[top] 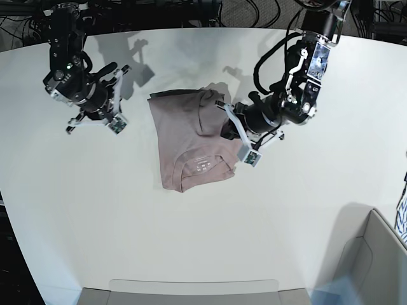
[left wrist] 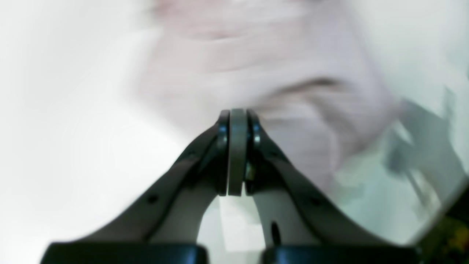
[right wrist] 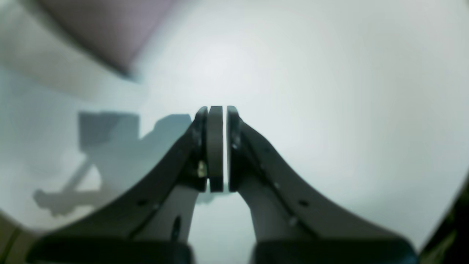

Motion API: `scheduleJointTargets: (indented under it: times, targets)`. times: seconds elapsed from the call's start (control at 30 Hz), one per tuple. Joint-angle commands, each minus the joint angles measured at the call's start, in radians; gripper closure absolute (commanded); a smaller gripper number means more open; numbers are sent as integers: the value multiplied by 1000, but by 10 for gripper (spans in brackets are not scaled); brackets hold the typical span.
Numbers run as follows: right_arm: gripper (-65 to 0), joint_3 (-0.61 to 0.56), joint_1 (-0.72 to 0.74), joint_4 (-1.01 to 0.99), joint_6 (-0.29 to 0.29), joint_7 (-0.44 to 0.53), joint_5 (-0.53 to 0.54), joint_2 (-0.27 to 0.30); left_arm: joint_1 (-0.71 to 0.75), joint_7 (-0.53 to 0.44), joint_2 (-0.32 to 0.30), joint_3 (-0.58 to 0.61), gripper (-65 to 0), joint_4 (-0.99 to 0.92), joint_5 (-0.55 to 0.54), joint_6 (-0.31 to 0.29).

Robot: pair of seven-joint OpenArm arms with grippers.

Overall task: Fold the T-shirt properly
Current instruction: 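Press and slide the folded pink bundle with the left gripper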

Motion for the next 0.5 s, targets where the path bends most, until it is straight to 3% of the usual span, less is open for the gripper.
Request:
scheduleJointTargets:
  times: [0.0, 0.1, 0.2, 0.47]
  targets:
    - [-13, 46, 14, 5, -5, 13, -1, -8, -16, -15, 10, -9, 0, 15, 13, 10]
    - [-13, 227, 13, -37, -5, 8, -3, -37, -22, -15, 73, -9, 0, 12, 15, 9]
    - [-13, 313, -12, -67, -2, 8, -1, -35, -34, -50, 130, -6, 0, 0, 15, 9]
    - [-13, 342, -136, -66, -2, 16, 5, -28, -113, -127, 148, 203, 0, -135, 21, 15]
